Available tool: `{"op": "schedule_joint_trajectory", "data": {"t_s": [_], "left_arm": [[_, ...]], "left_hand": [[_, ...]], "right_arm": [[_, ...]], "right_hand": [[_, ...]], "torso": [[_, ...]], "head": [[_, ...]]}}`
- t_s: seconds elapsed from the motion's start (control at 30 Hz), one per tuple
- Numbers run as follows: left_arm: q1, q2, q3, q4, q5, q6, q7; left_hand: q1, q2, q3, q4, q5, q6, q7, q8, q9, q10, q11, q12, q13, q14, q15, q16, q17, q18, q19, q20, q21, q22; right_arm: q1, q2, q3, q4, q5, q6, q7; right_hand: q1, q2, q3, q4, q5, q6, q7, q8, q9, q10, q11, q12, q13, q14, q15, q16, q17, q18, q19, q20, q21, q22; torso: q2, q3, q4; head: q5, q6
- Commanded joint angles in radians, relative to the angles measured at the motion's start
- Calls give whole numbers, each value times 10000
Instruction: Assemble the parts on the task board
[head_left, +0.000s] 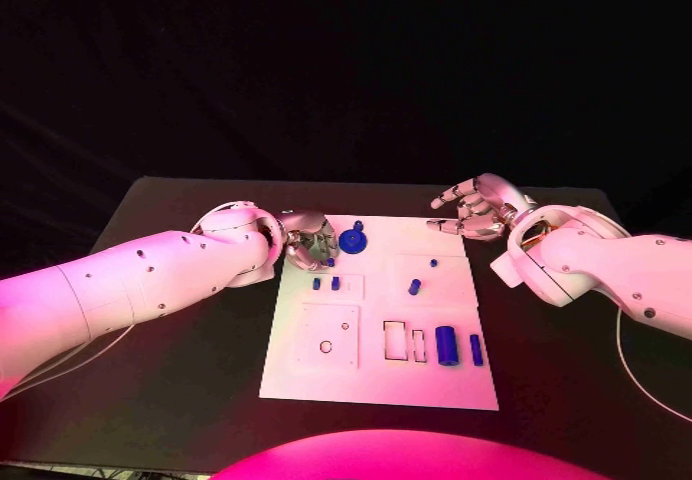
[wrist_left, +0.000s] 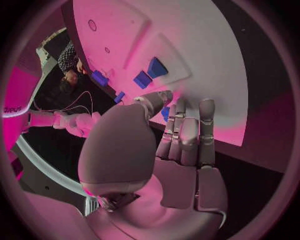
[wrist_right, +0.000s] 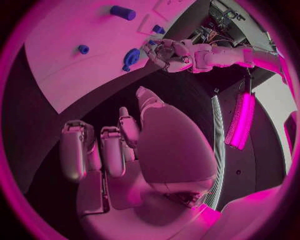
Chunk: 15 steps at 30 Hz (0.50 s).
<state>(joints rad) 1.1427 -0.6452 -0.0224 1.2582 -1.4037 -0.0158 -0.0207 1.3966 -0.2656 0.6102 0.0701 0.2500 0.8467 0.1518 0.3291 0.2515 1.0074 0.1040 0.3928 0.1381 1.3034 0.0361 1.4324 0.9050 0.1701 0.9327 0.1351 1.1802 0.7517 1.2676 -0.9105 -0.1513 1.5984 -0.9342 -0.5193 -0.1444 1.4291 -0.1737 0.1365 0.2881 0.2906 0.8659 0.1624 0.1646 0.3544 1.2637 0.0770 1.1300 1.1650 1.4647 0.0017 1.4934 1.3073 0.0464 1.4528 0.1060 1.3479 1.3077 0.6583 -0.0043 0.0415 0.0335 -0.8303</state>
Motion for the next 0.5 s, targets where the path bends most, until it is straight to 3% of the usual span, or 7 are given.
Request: {"op": "schedule_joint_trajectory", "data": {"t_s": [0.03, 0.17, 0.27, 0.3, 0.37, 0.43, 0.5], "left_arm": [[-30, -83, -21, 3, -27, 130, -197], [-30, -204, -18, 31, 1, 91, -239], [-30, -308, -11, 31, 174, -163, -239], [-29, -350, -8, 24, 297, -328, -225], [-27, -462, -2, 7, 748, -743, -167], [-24, -585, 11, 1, 1507, -1130, -58], [-18, -755, 35, 23, 2861, -1590, 160]], "left_hand": [[-67, -7, -33, -54, -12, -47, -11, -86, -2, -159, 40, -76, 8, -142, 22, -62, -116, 57, -113, 13, -91, -84], [-60, -9, -41, -66, -9, -60, 3, -131, 0, -266, 79, -102, 17, -212, 56, -88, -224, 69, -178, 42, -137, -155], [-21, 21, -21, -89, -1, -41, 29, -152, 8, -346, 103, -119, 24, -248, 78, -97, -276, 78, -207, 63, -157, -187], [26, 70, 18, -110, 7, 4, 66, -150, 20, -378, 112, -120, 31, -267, 86, -102, -309, 83, -205, 73, -153, -187], [155, 146, 135, -200, 18, 180, 194, -119, 63, -440, 145, -96, 59, -835, 93, -442, -1482, 145, -440, 88, -277, -458], [304, 211, 221, -342, 15, 310, 219, -114, 94, -200, 90, 170, 182, -785, 56, -467, -1448, 161, -439, 59, -228, -433], [373, 196, 310, -482, 10, 441, 246, -124, 118, -303, 120, 262, 233, -1505, 61, -1010, -2719, 154, -602, 35, -263, -432]], "right_arm": [[-6, -4, 1, -78, -246, 559, -17], [-6, 7, 1, -263, -723, 954, 86], [-7, 25, 1, -428, -1243, 1341, 218], [-7, 34, 1, -484, -1464, 1476, 264], [-13, 61, 0, -609, -2031, 1753, 367], [-38, 87, -1, -708, -2651, 1941, 442], [-98, 107, -2, -802, -3483, 2126, 496]], "right_hand": [[4, -100, 129, 3, -180, -64, -10, 123, -29, -1335, -31, -2165, -1937, 458, -24, -263, 379, 233, -348, -12, -731, 936], [208, -186, 381, 6, -424, 58, -18, 292, -42, -2367, -28, -4346, -3854, 199, -27, -720, -396, 369, -653, -22, -1481, 528], [586, -395, 1074, 46, -562, 241, 87, 392, -101, -2233, -9, -6194, -5707, 374, 67, -590, -228, 226, -261, 4, -899, 882], [817, -411, 1348, -54, -553, 399, 12, 465, -95, -2400, 39, -6643, -6106, 409, 10, -544, -149, 186, -150, -8, -675, 1016], [1009, -570, 1858, -87, -724, 583, -16, 512, -129, -2193, 60, -7334, -6890, 435, 10, -529, -135, 169, -103, -14, -586, 1090], [1101, -673, 2121, -139, -763, 689, -42, 542, -141, -2151, 52, -7668, -7257, 446, 16, -519, -123, 164, -97, -12, -574, 1110], [1108, -844, 2482, -193, -799, 803, -59, 565, -167, -2074, 69, -8136, -7795, 452, 41, -514, -121, 163, -100, -4, -577, 1130]], "torso": [[-3, -1, -8], [-1, -2, -4], [-2, 2, 0], [-2, 4, 0], [-6, 12, 0], [0, 25, -18], [6, 26, -31]], "head": [[-8, 3], [-25, 21], [-50, 40], [-52, 41], [-82, 76], [-160, 160], [-212, 179]]}}
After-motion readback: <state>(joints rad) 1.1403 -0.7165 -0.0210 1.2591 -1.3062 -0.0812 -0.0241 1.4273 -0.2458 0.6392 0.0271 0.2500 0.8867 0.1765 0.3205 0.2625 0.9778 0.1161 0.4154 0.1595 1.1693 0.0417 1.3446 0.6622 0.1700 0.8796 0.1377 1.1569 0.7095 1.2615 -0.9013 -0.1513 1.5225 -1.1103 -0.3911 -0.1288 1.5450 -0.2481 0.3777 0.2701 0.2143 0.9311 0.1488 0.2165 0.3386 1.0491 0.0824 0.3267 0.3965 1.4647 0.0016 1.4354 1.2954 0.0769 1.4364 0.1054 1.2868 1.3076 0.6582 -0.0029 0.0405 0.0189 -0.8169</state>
